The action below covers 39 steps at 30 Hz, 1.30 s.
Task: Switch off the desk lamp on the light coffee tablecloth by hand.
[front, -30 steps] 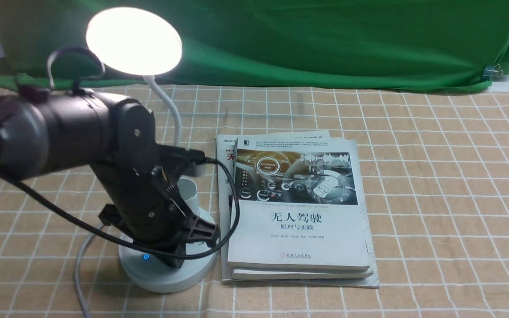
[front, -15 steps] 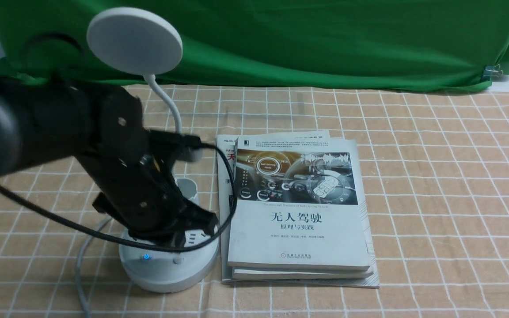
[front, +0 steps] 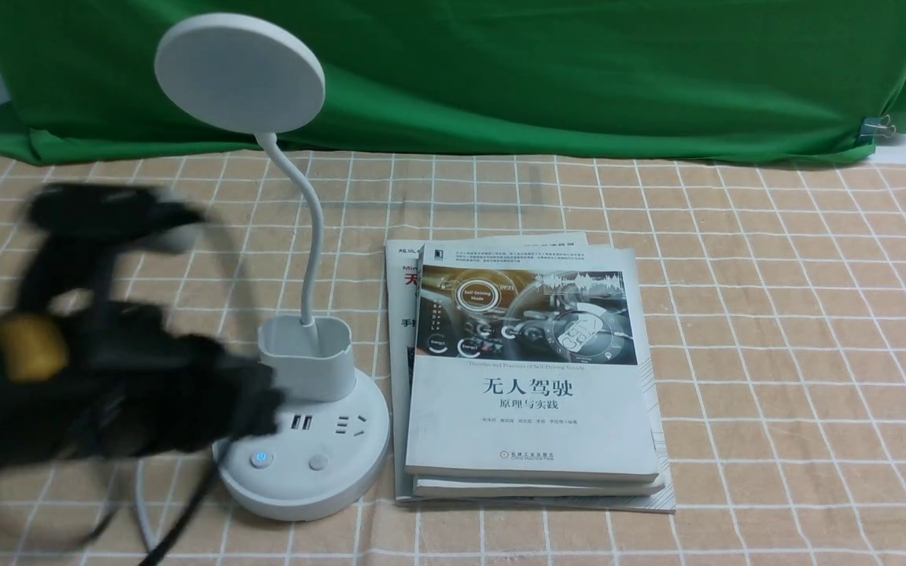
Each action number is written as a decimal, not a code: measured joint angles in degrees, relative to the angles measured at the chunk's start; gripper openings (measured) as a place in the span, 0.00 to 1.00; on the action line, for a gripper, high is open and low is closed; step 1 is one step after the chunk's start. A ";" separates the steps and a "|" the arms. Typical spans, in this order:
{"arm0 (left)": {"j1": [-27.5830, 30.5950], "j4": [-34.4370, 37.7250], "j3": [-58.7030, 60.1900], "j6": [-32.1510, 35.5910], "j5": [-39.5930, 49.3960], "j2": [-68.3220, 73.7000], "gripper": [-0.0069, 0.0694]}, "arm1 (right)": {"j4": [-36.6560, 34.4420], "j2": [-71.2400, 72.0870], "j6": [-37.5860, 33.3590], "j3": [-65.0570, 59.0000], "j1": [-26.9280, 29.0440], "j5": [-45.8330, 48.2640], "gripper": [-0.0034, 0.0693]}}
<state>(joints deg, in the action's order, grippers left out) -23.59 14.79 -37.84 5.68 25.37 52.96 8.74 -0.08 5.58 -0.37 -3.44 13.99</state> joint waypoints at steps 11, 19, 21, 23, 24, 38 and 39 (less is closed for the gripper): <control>0.00 0.41 26.11 -0.31 -24.62 -29.18 0.11 | 0.00 0.00 0.00 0.00 0.00 0.00 0.38; 0.00 0.47 31.64 -0.37 -29.83 -33.81 0.11 | 0.00 0.00 0.00 0.00 0.00 0.00 0.38; 0.00 0.47 32.55 -0.37 -29.93 -33.81 0.11 | 0.00 0.00 0.00 0.00 0.00 0.00 0.38; 0.00 0.47 33.22 -0.37 -29.70 -33.81 0.11 | 0.00 0.00 0.00 0.00 0.00 0.00 0.38; 0.00 0.47 33.34 -0.37 -29.30 -33.81 0.11 | 0.00 0.00 0.00 0.00 0.00 0.00 0.38; 0.00 0.47 33.72 -0.37 -28.71 -33.81 0.11 | 0.00 0.00 0.00 0.00 0.00 0.00 0.38; 0.00 0.42 33.79 -0.37 -29.15 -33.81 0.11 | 0.00 0.00 0.00 0.00 0.00 0.00 0.38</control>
<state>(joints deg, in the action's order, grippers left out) -23.59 15.21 -4.04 5.31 -3.79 19.16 8.74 -0.08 5.58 -0.37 -3.44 13.99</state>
